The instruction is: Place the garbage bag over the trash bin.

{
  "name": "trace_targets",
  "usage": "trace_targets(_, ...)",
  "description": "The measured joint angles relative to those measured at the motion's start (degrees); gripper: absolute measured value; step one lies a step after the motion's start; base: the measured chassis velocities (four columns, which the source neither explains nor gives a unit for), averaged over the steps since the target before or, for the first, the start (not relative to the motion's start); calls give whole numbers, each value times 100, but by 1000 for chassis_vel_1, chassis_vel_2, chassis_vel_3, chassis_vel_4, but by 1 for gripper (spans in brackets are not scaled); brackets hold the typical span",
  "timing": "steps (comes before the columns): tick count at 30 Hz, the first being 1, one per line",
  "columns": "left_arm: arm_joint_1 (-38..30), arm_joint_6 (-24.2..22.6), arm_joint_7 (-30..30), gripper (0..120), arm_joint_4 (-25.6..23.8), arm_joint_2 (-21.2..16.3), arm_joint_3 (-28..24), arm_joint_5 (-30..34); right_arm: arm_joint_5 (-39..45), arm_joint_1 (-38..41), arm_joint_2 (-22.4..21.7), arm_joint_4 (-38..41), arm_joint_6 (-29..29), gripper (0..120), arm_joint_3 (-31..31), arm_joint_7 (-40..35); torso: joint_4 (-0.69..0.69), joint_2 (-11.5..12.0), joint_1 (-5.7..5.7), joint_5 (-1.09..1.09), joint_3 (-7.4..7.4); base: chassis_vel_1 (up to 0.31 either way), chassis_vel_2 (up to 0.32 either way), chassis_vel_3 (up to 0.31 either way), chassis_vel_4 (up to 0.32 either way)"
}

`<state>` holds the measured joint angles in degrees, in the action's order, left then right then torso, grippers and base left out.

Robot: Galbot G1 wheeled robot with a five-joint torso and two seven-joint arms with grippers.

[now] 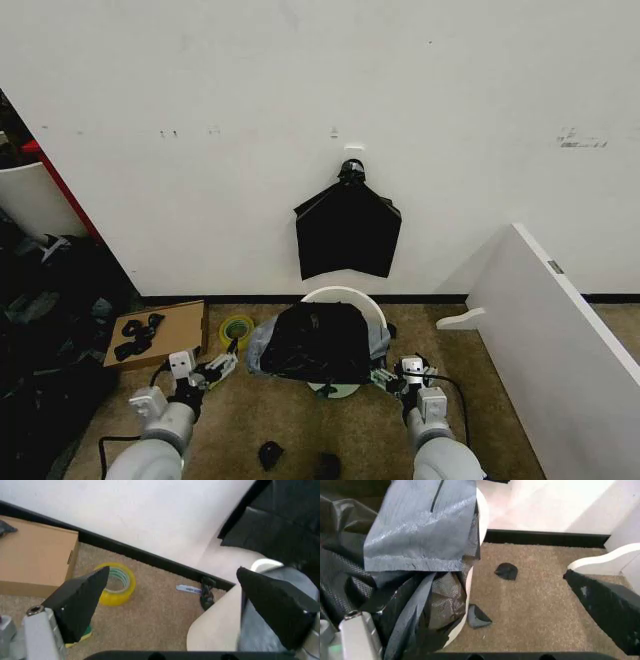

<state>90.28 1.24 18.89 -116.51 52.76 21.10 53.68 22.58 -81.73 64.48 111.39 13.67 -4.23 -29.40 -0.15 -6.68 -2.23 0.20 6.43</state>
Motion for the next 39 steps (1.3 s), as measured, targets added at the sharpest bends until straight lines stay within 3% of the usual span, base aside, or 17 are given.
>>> trace_targets(7, -252, -105, 60, 100, 104, -17, 411, 596, 10, 2, 13, -17, -1, 100, -46, -10, -1, 0, 0, 0, 1, 0, 0, 0, 0)
trace_targets(9, -158, -24, 9, 100, -2, -65, 464, 375, 21, -29, 12, 76, -45, 100, -50, -11, 0, 0, 0, 0, 1, 0, 0, 0, 0)
trace_targets(13, 64, 295, -196, 100, -531, -58, 0, -892, -205, -131, 44, 182, -236, 100, -141, -84, 0, 0, 0, 0, 1, 0, 0, 0, 0)
trace_targets(20, 59, 393, -789, 100, -1111, -256, -502, -1763, -255, -127, 50, 205, -247, 100, -93, -77, -2, 0, 0, 1, 0, 0, 0, 0, 0)
trace_targets(23, 41, 400, -924, 100, -1131, -335, -619, -1965, -257, -95, 55, 192, -244, 100, -47, -76, 1, 0, 0, 2, 0, 0, 0, 0, 0)
trace_targets(30, -170, 377, -1060, 100, -730, -427, -1374, -2445, -329, -112, 49, 166, -237, 100, 33, -65, 1, 0, 0, 1, 0, 0, 0, 0, 0)
trace_targets(36, -1070, 381, -997, 100, 144, -62, -2550, -2798, -342, -115, 83, 141, -233, 100, 36, -62, 0, 0, 0, 1, 0, 0, 0, 0, 0)
trace_targets(39, -1290, 399, -928, 100, 402, 46, -2709, -2889, -340, -121, 84, 140, -232, 100, 23, -62, -1, 0, 0, 0, 1, 0, 0, 0, 0)
